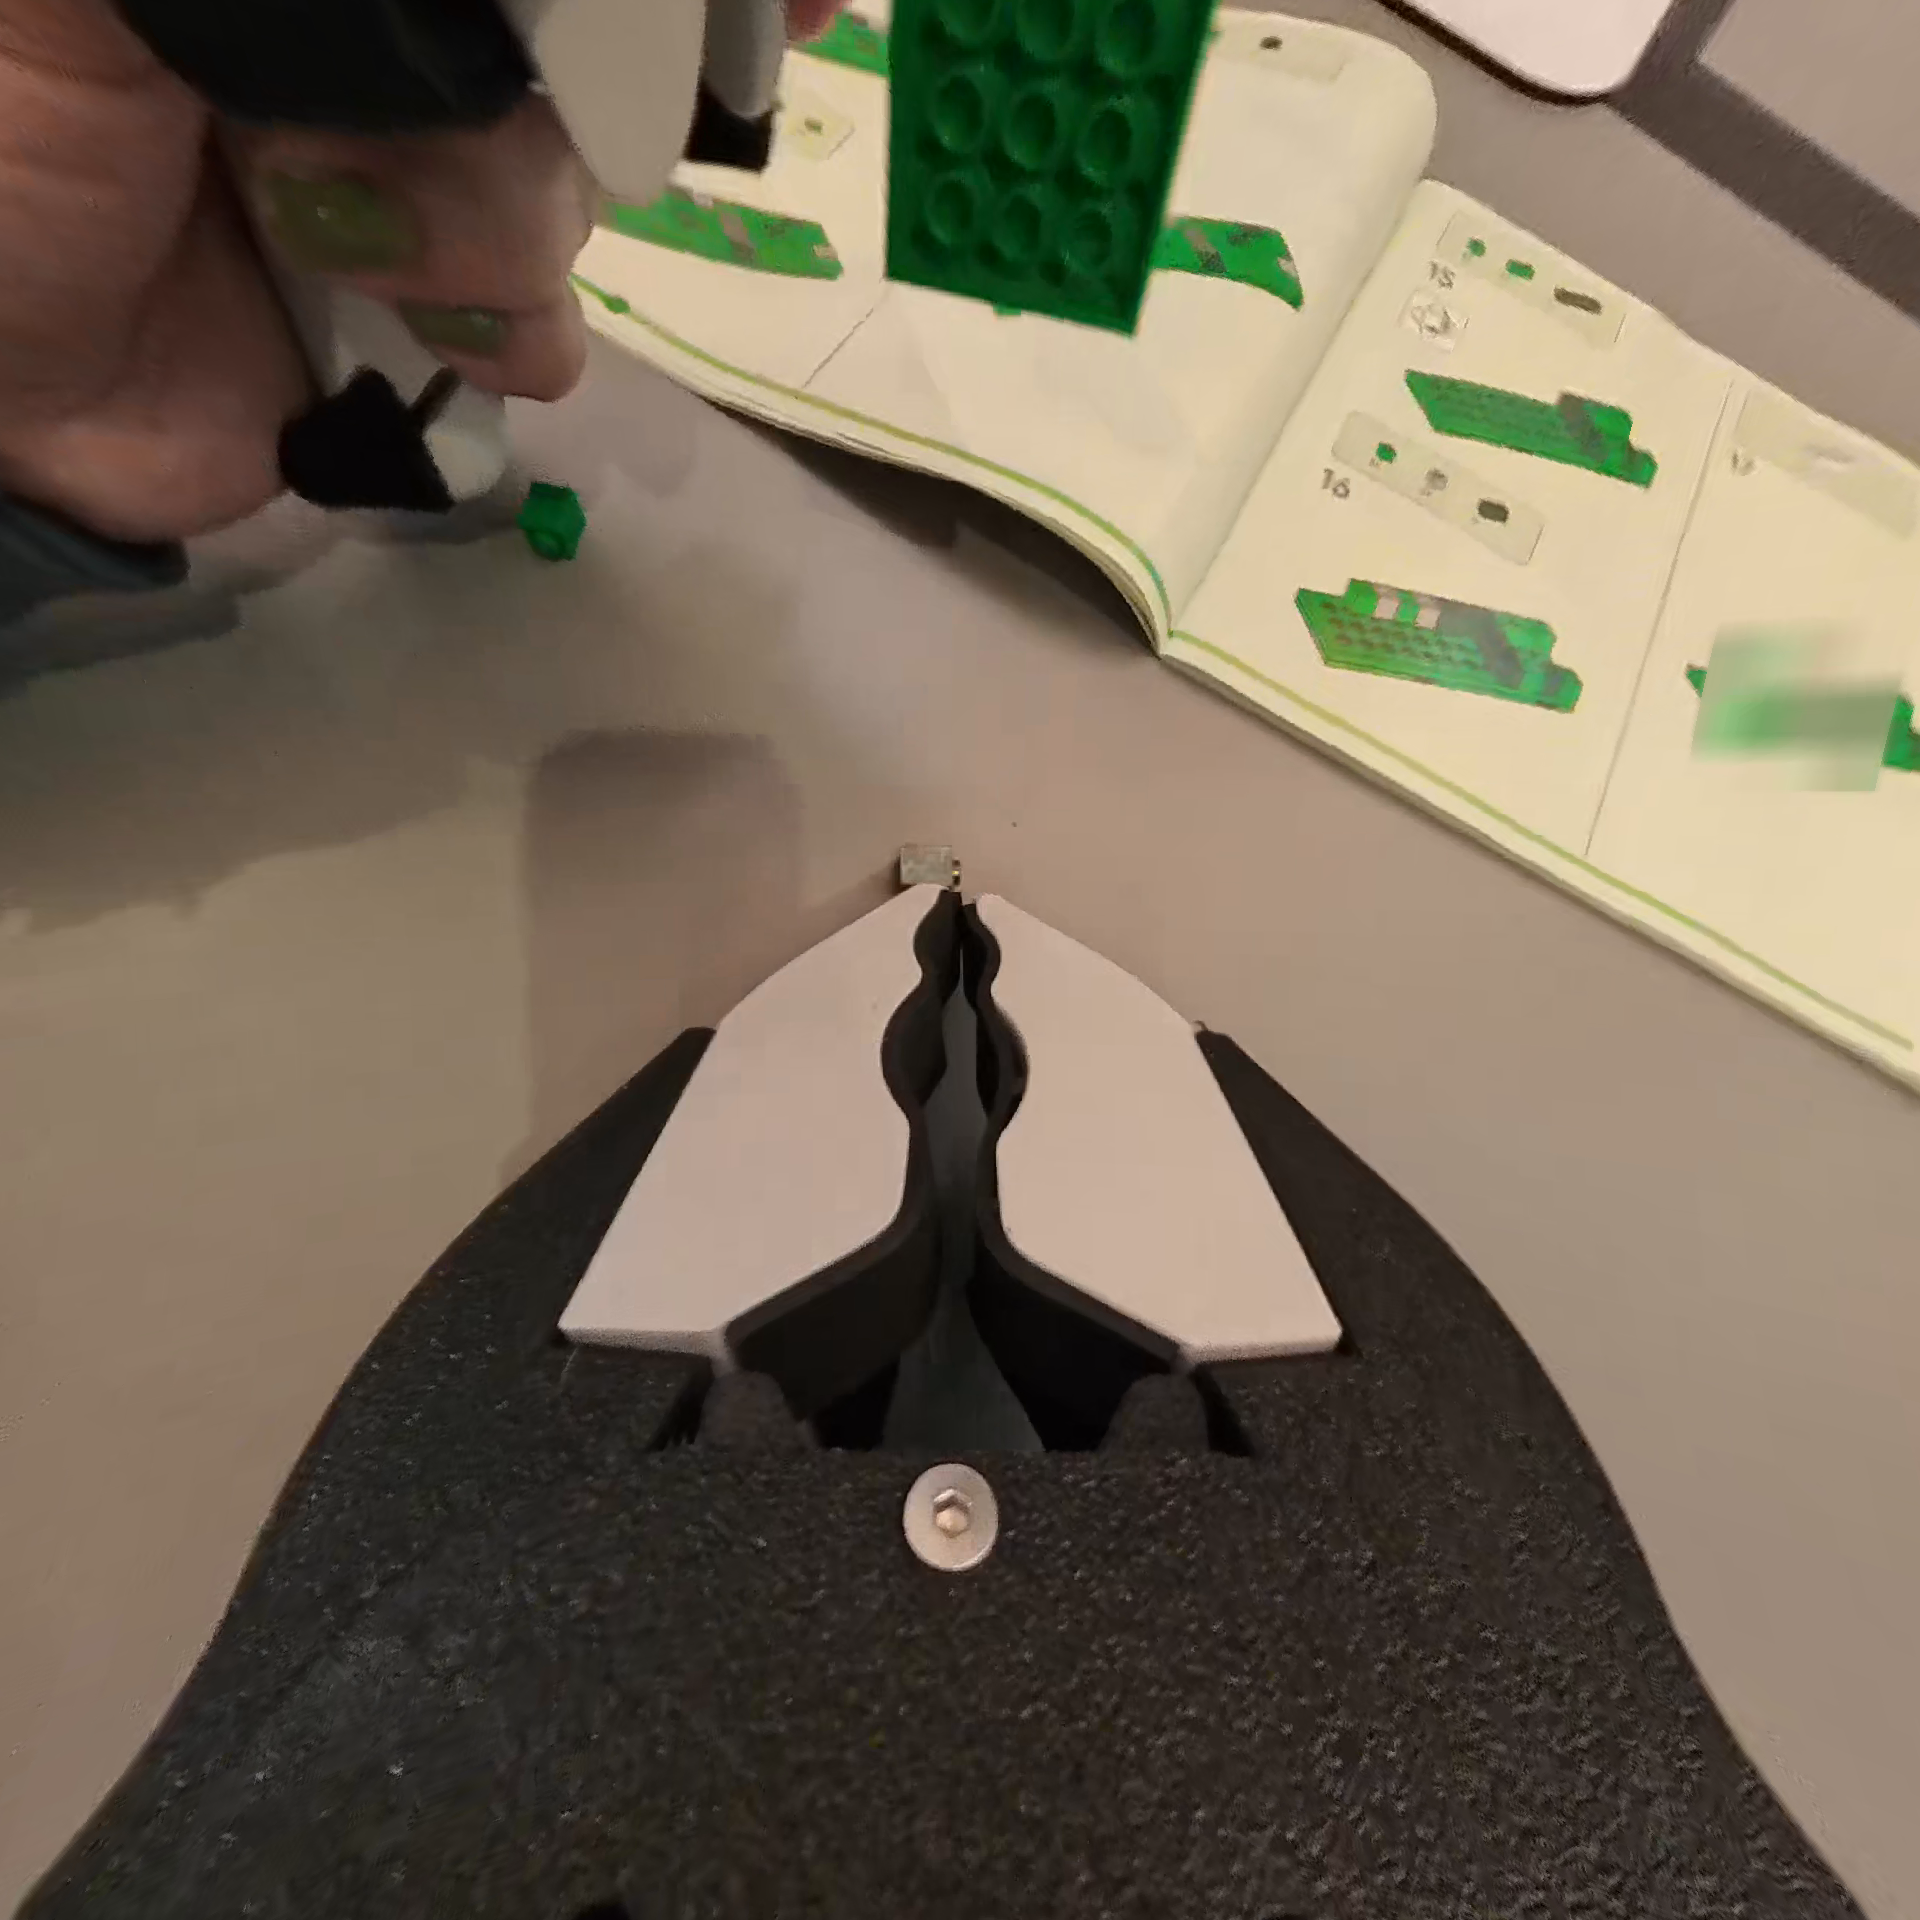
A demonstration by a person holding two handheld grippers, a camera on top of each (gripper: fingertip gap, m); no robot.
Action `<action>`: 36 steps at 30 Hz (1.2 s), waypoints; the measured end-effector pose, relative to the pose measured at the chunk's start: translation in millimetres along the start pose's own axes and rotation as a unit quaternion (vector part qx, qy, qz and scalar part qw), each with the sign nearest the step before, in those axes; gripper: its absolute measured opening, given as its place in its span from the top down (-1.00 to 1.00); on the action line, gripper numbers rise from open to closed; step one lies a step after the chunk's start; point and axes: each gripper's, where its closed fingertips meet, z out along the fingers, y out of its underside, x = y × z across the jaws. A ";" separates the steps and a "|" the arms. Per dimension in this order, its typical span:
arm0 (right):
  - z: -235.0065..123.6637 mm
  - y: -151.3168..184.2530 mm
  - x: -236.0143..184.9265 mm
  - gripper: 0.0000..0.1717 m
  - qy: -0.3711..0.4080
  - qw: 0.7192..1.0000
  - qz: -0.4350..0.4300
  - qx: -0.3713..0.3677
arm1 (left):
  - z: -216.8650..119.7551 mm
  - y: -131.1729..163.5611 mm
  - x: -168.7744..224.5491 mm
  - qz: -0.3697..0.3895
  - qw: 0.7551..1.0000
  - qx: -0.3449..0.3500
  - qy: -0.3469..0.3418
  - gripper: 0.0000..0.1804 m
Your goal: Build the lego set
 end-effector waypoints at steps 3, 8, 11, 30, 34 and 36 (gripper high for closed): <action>-0.6 0.6 3.9 0.82 0.018 0.999 0.046 0.017 | 0.3 -0.1 -0.4 -0.006 1.000 0.002 0.002 0.94; 3.7 -9.8 10.7 0.53 0.061 0.996 0.054 0.028 | 1.2 1.3 1.3 -0.004 1.000 -0.002 0.005 0.94; 8.4 -11.2 8.9 0.53 0.069 0.997 0.036 0.015 | 1.0 1.7 1.1 -0.006 1.000 -0.003 0.005 0.94; -3.2 11.7 6.3 0.88 0.041 0.995 0.081 -0.035 | 2.0 3.4 2.0 -0.015 1.000 -0.006 0.011 0.94; -1.4 9.3 6.8 0.82 0.040 0.995 0.086 -0.031 | 2.9 4.7 2.9 -0.015 1.000 -0.009 0.014 0.94; 0.7 5.8 3.9 0.79 0.029 0.995 0.093 -0.026 | 3.0 4.9 3.1 -0.015 1.000 -0.010 0.014 0.94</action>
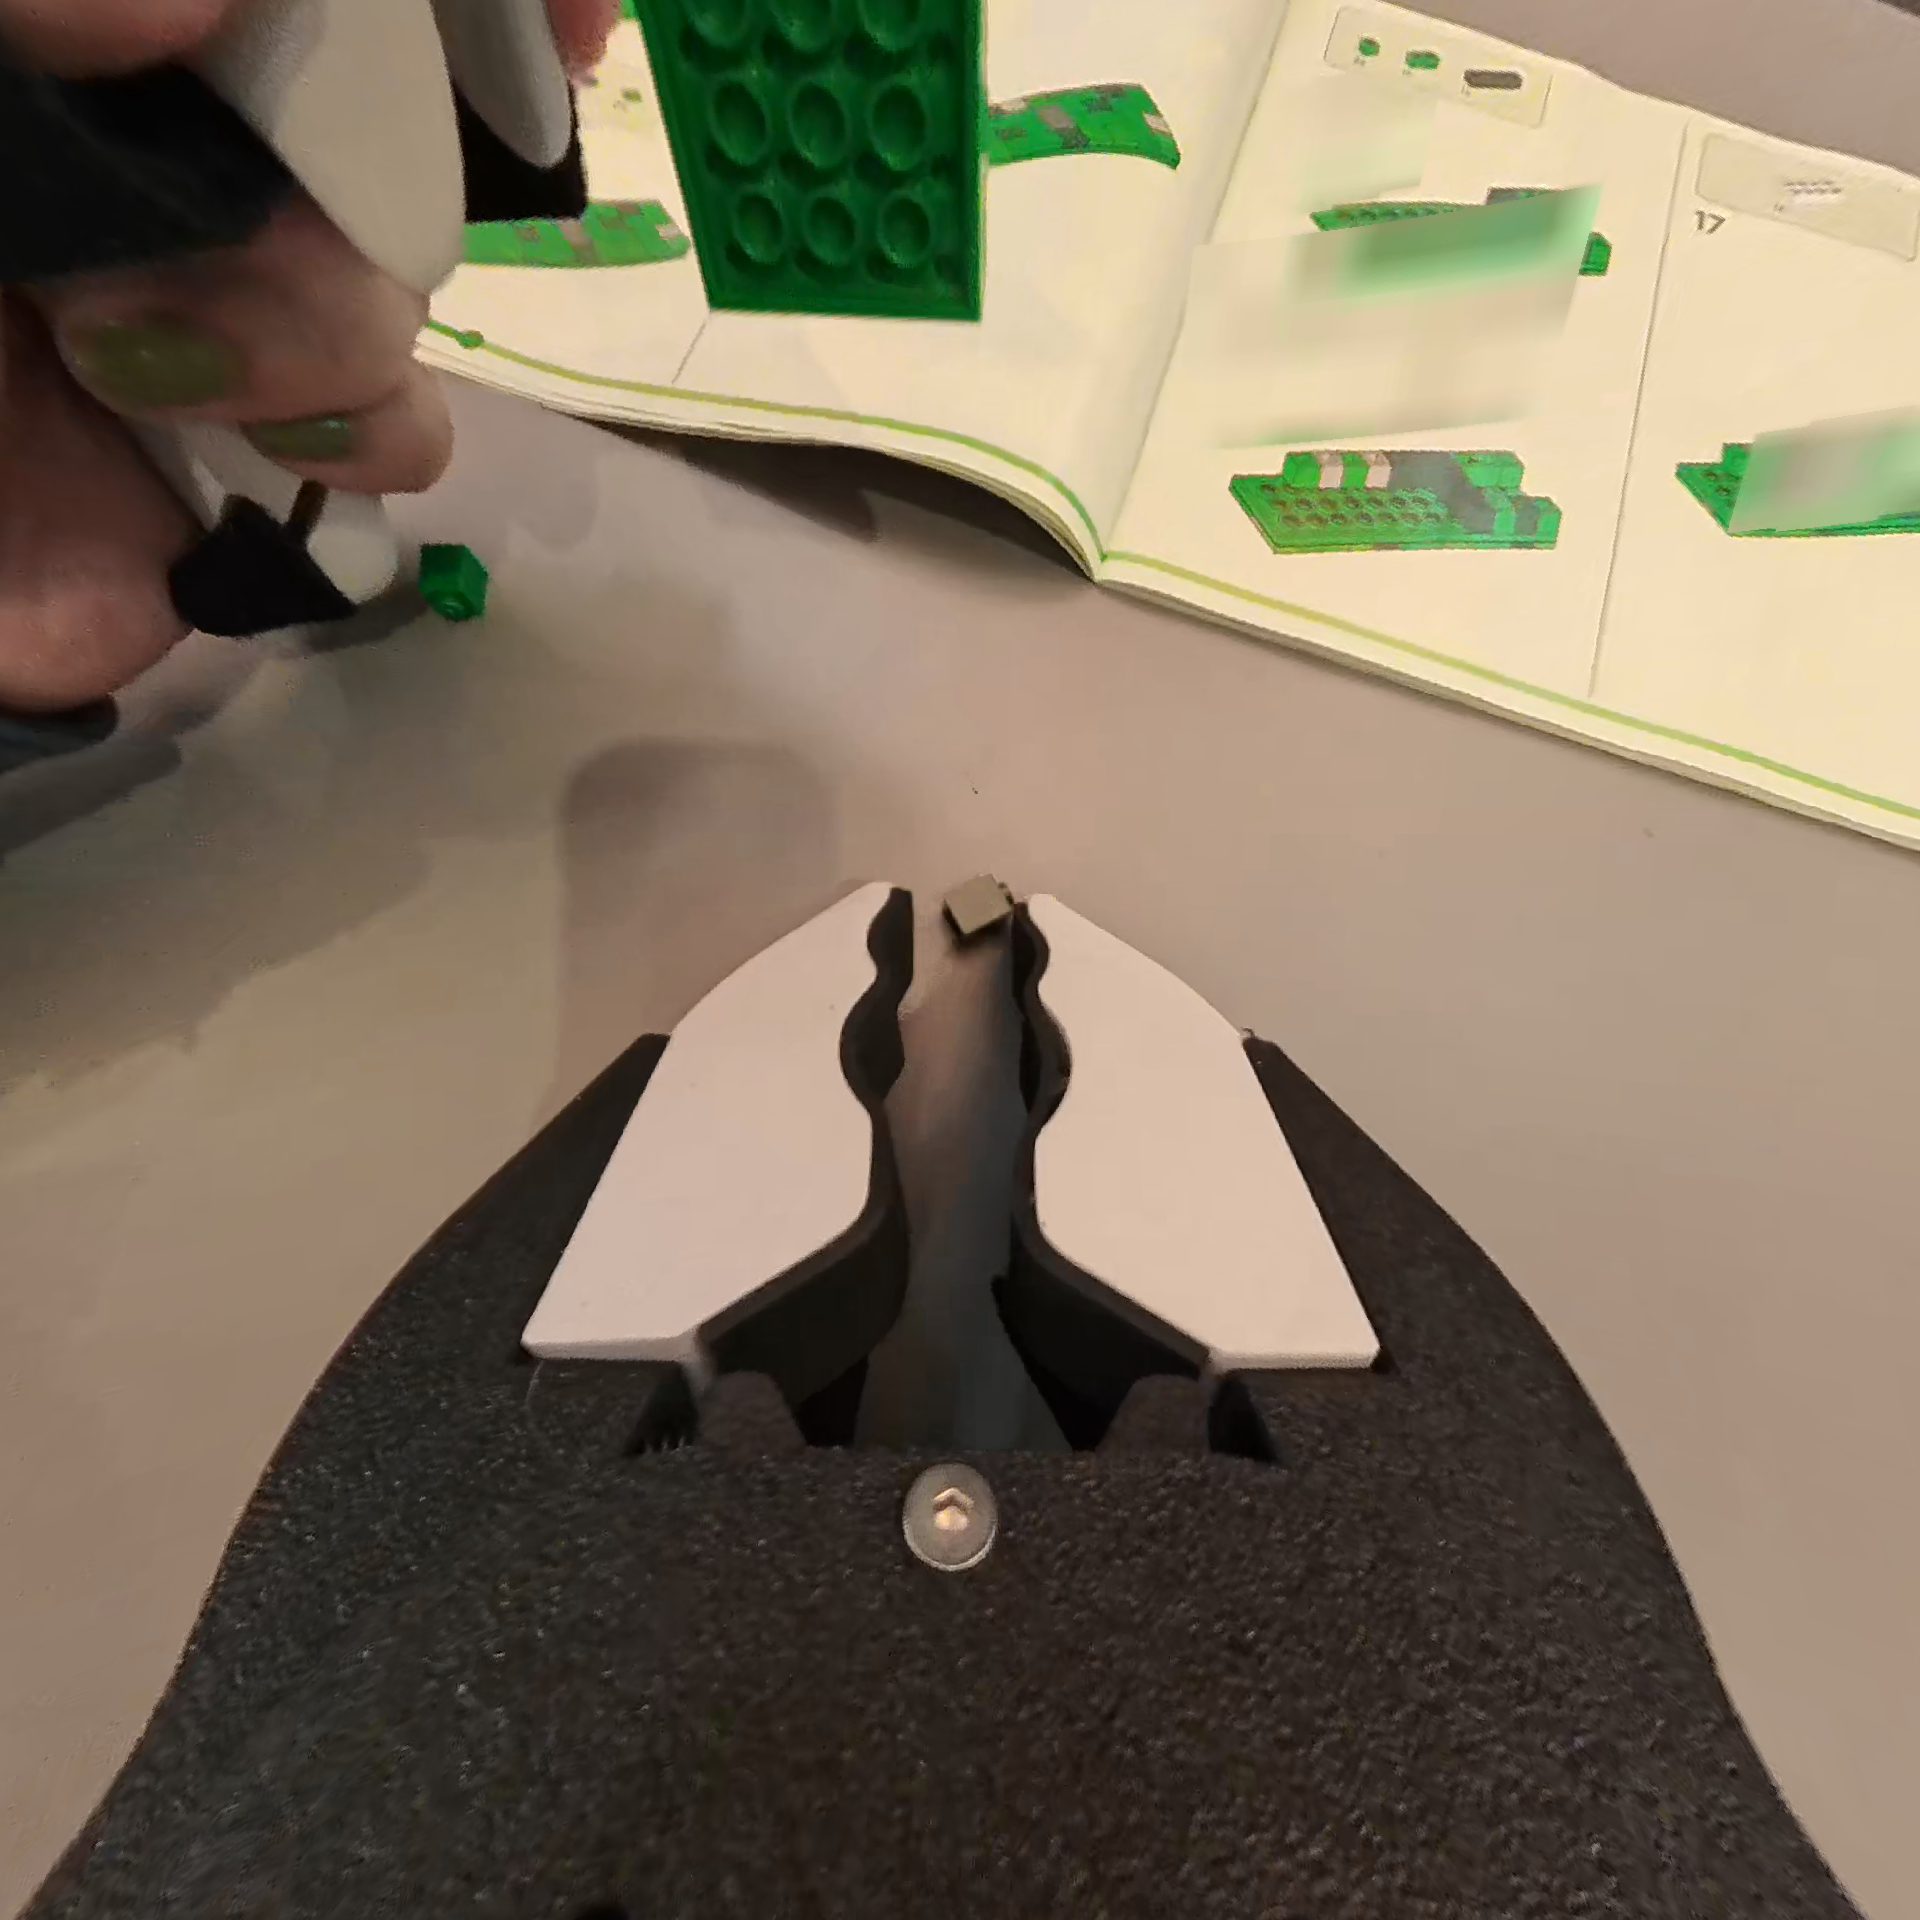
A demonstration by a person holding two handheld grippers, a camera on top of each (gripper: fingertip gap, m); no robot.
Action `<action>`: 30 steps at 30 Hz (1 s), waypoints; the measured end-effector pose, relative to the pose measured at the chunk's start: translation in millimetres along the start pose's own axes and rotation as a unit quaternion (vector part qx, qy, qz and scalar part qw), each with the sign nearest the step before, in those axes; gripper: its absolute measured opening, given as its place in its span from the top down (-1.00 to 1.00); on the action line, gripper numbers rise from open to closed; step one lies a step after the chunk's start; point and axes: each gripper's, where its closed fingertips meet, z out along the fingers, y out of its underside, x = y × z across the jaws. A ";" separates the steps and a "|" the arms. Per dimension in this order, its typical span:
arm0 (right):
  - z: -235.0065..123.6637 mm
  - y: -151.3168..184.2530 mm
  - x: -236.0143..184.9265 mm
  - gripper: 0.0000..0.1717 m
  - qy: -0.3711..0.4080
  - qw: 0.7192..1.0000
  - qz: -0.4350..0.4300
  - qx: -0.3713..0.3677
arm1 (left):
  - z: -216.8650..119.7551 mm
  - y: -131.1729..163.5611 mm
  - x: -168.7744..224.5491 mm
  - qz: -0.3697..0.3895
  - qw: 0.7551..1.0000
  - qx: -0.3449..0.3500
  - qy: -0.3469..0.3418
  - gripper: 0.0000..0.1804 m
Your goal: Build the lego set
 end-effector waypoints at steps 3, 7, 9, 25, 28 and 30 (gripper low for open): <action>4.2 -2.0 -2.1 0.82 -0.007 1.000 0.004 -0.002 | -0.2 0.1 -0.3 -0.001 1.000 0.000 0.000 0.94; 6.4 -4.3 -4.0 0.87 -0.019 1.000 -0.022 -0.003 | 0.0 0.4 -0.4 -0.002 1.000 -0.001 0.001 0.94; 6.9 -5.5 -10.2 0.87 -0.046 0.997 -0.062 -0.001 | 0.1 0.4 -0.2 -0.003 1.000 -0.001 0.001 0.94; -8.7 3.0 -20.6 0.78 -0.063 0.997 -0.050 0.019 | -0.7 0.1 -1.5 -0.005 1.000 0.001 0.000 0.94; -12.8 4.2 -22.7 0.77 -0.045 0.996 -0.069 0.019 | -0.9 -0.4 -1.9 -0.006 1.000 0.003 0.000 0.94; -13.1 3.2 -20.6 0.78 -0.029 0.995 -0.089 0.024 | -1.0 -0.7 -2.2 -0.008 1.000 0.004 0.001 0.94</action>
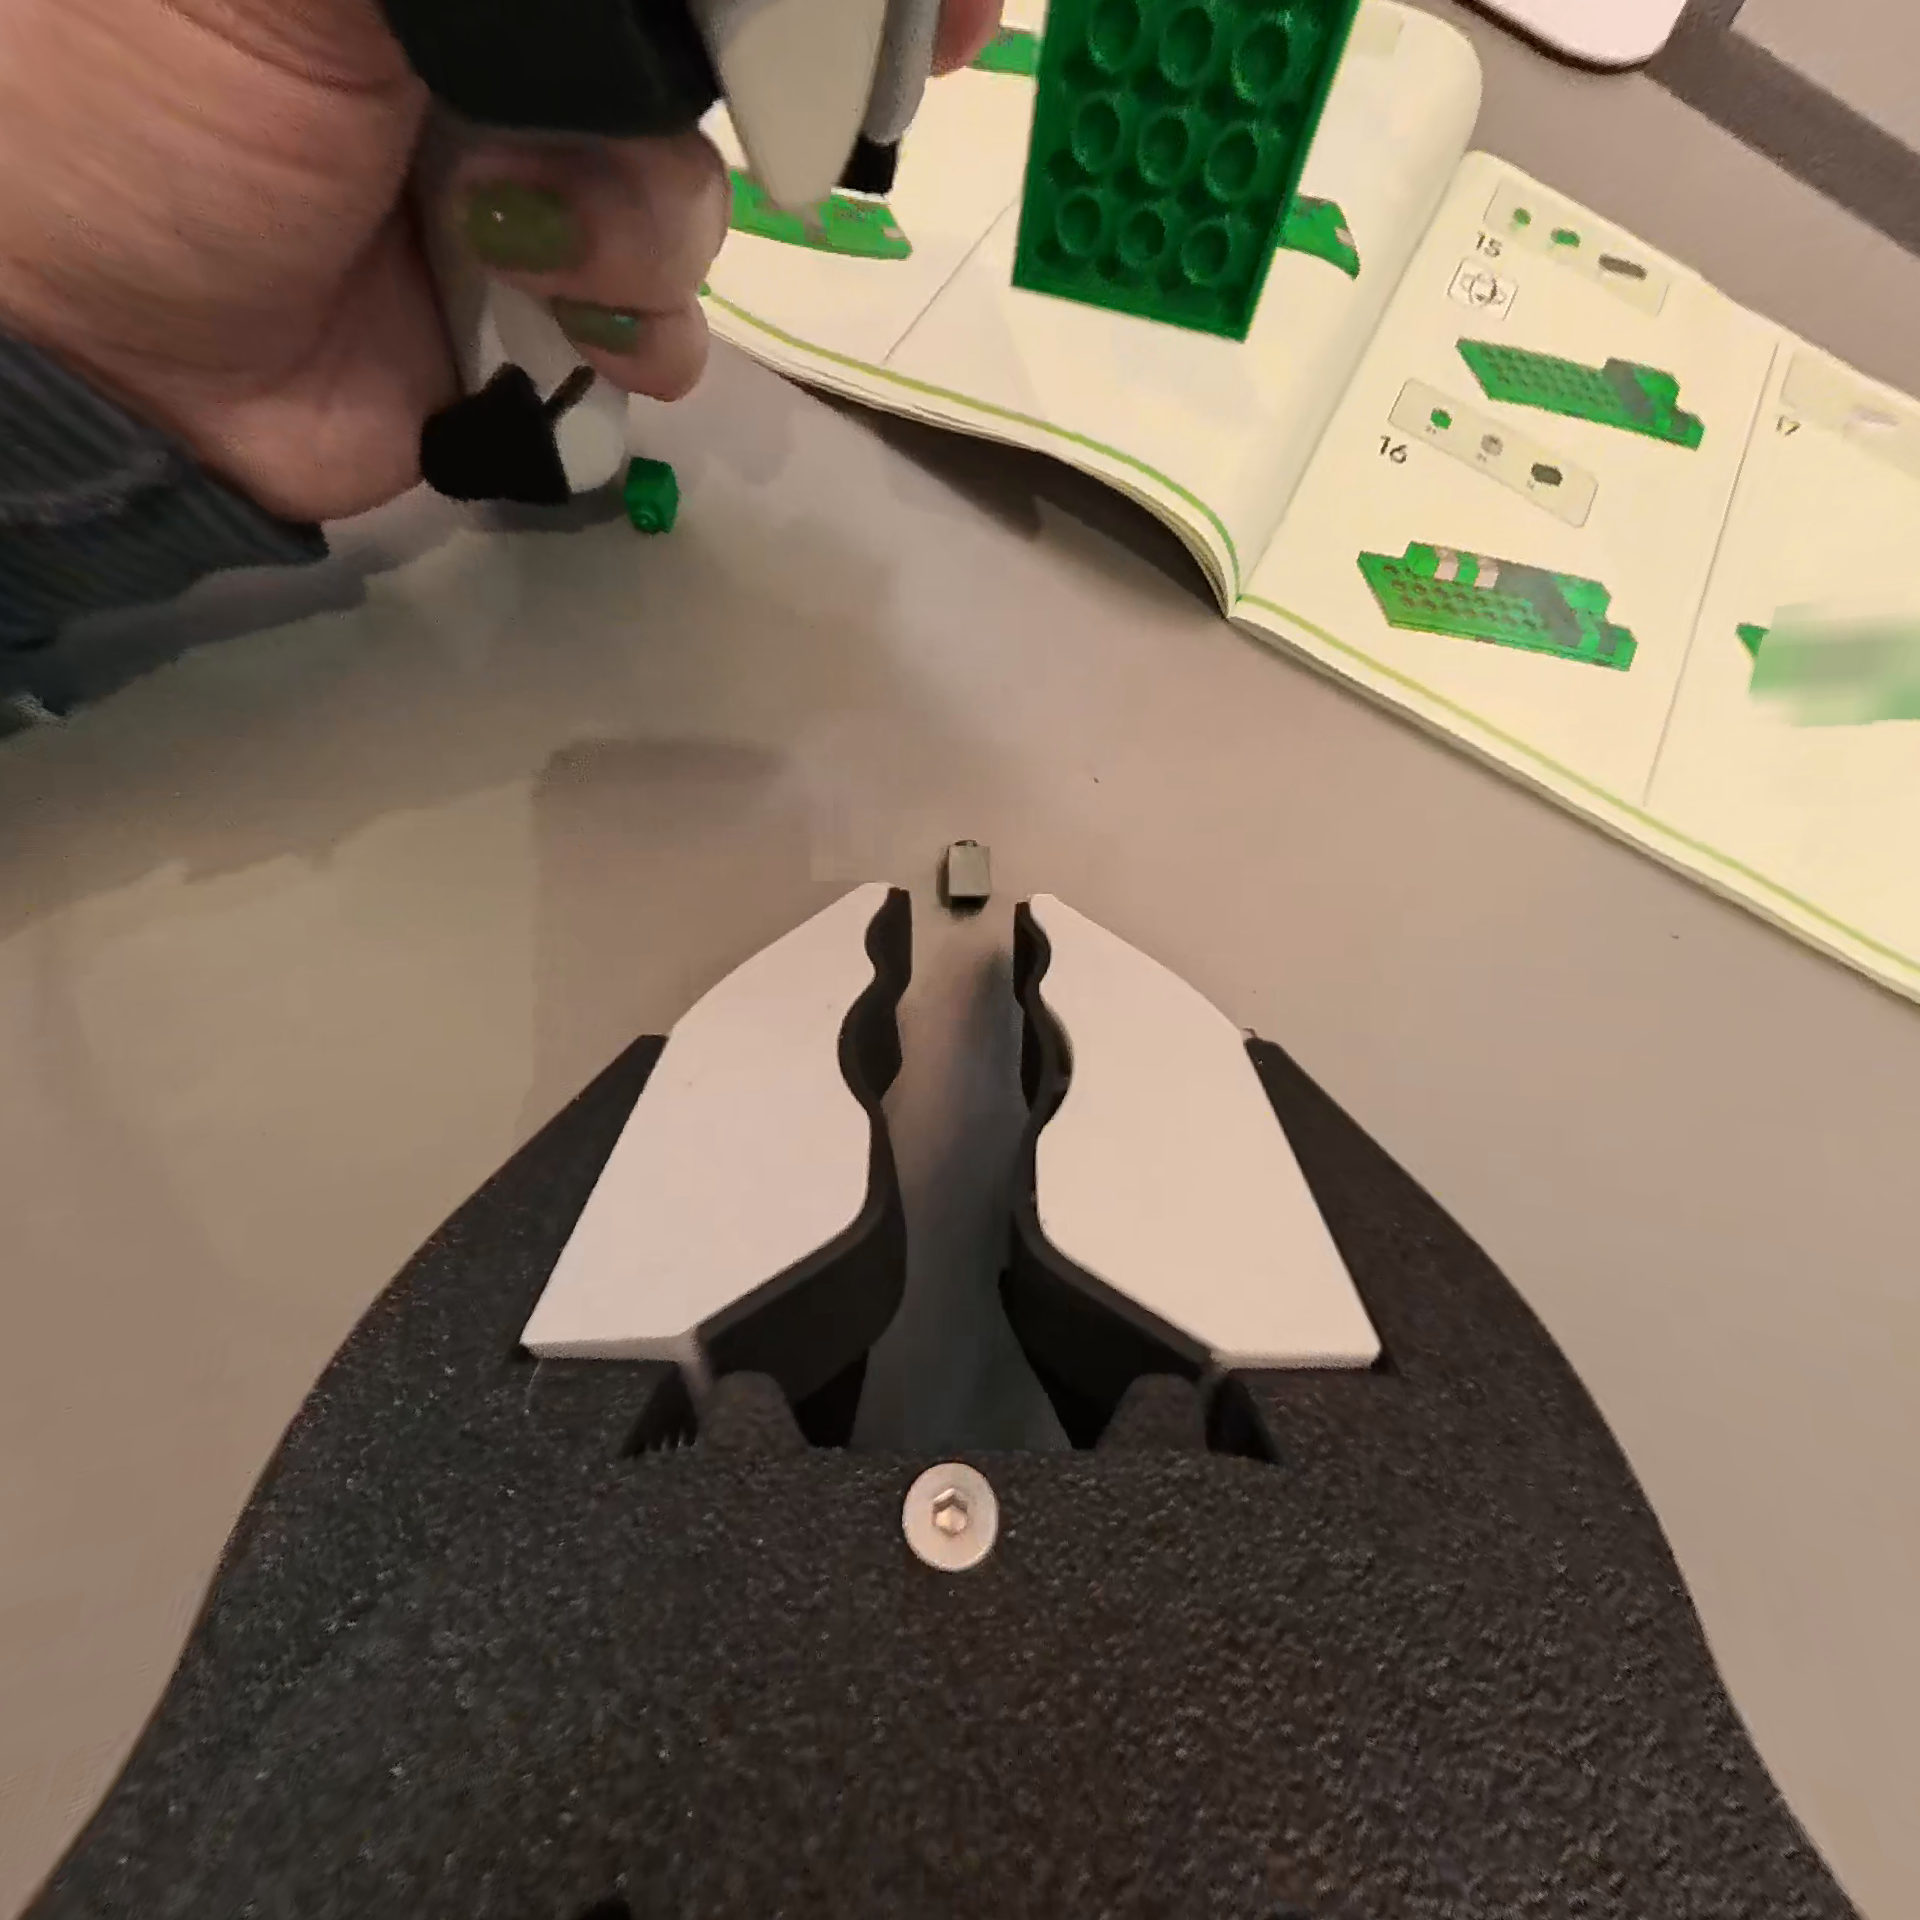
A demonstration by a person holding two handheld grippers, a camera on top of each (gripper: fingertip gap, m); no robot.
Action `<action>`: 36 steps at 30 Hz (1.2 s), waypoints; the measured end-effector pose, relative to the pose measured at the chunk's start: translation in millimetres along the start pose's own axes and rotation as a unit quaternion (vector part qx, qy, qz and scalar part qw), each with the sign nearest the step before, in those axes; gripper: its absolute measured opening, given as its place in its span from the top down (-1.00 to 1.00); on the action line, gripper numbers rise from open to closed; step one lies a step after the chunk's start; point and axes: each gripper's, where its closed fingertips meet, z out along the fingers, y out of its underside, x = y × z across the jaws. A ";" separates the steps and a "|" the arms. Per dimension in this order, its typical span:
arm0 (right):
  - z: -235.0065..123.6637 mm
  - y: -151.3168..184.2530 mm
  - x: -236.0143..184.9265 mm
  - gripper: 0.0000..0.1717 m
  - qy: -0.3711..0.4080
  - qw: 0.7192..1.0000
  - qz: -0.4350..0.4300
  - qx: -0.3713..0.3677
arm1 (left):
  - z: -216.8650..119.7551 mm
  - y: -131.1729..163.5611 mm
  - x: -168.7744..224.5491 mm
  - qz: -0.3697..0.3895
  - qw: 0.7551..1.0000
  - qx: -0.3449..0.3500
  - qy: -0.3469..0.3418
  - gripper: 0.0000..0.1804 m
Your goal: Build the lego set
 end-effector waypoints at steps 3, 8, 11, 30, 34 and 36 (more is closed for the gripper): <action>3.6 1.1 1.5 0.81 -0.001 1.000 -0.019 -0.001 | 0.2 0.1 0.5 0.000 1.000 0.000 0.001 0.94; 5.3 -0.1 2.7 0.87 -0.020 1.000 0.013 0.009 | -0.1 -0.4 0.3 0.000 1.000 0.001 0.001 0.94; 6.1 0.0 3.7 0.87 -0.031 0.999 0.033 0.011 | -0.2 -0.7 0.0 -0.003 1.000 0.002 0.001 0.94; 6.7 -1.3 1.2 0.87 -0.060 0.998 0.028 0.018 | -0.6 -1.4 -0.1 -0.010 1.000 0.007 0.002 0.94; 6.8 -1.5 2.0 0.90 -0.058 0.998 0.029 0.019 | -0.9 -1.6 0.1 -0.010 1.000 0.007 0.003 0.94; 6.7 -1.6 1.5 0.91 -0.057 0.998 0.025 0.019 | -0.6 -1.3 0.3 -0.010 1.000 0.006 0.003 0.94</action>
